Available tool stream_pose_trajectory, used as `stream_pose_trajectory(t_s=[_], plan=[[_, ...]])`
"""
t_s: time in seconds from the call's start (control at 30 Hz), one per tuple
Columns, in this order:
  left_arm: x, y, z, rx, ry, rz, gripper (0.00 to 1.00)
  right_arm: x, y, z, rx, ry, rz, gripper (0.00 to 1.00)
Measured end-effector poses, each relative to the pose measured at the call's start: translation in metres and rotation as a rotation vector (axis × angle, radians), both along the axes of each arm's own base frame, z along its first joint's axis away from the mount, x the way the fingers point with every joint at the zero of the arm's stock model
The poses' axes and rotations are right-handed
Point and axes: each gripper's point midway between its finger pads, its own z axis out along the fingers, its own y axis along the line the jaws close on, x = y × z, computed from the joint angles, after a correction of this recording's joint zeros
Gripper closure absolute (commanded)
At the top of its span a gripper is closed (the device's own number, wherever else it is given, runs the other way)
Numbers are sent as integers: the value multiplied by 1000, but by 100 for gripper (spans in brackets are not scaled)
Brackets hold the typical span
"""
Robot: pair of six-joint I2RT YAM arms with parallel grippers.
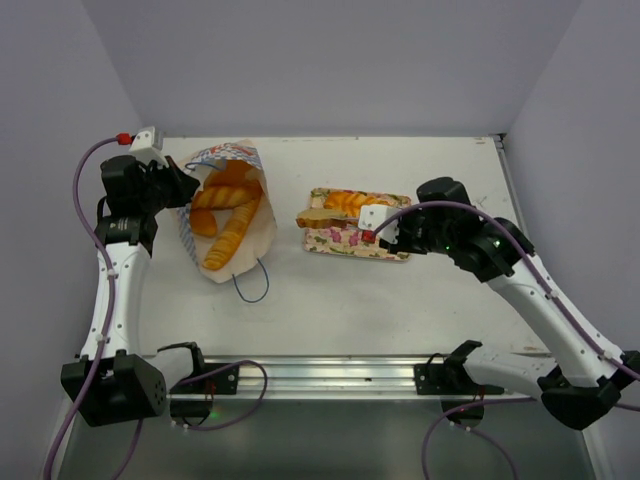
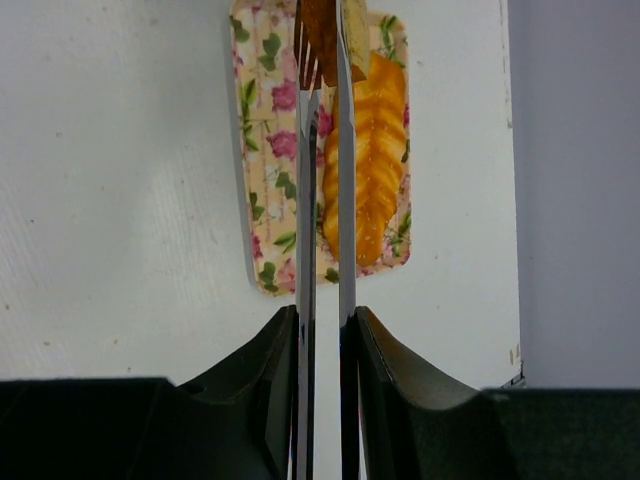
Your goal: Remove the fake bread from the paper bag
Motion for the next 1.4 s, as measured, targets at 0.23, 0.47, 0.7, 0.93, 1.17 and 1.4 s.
stream_pose_trajectory(t_s=[0.23,0.47,0.7,0.93,1.17,1.4], plan=[[0,0,0,0,-1,-1,100,30,9,-56,-115,13,4,96],[-1,0,1,0,-3,-1,100,60,20,-85,-172,-44,16,96],[-3,-2,-1,-4,-2,-9,100,76,24,-94,-212,-111,45,96],[-4,-3,-1,-5,-2,-12,100,82,22,-109,-285,-152,95,94],[-5,-4,-5,-8,3,-17,100,72,8,-142,-393,-126,147,89],[-6,-4,-4,-8,1,-19,100,69,0,-157,-441,-121,166,67]])
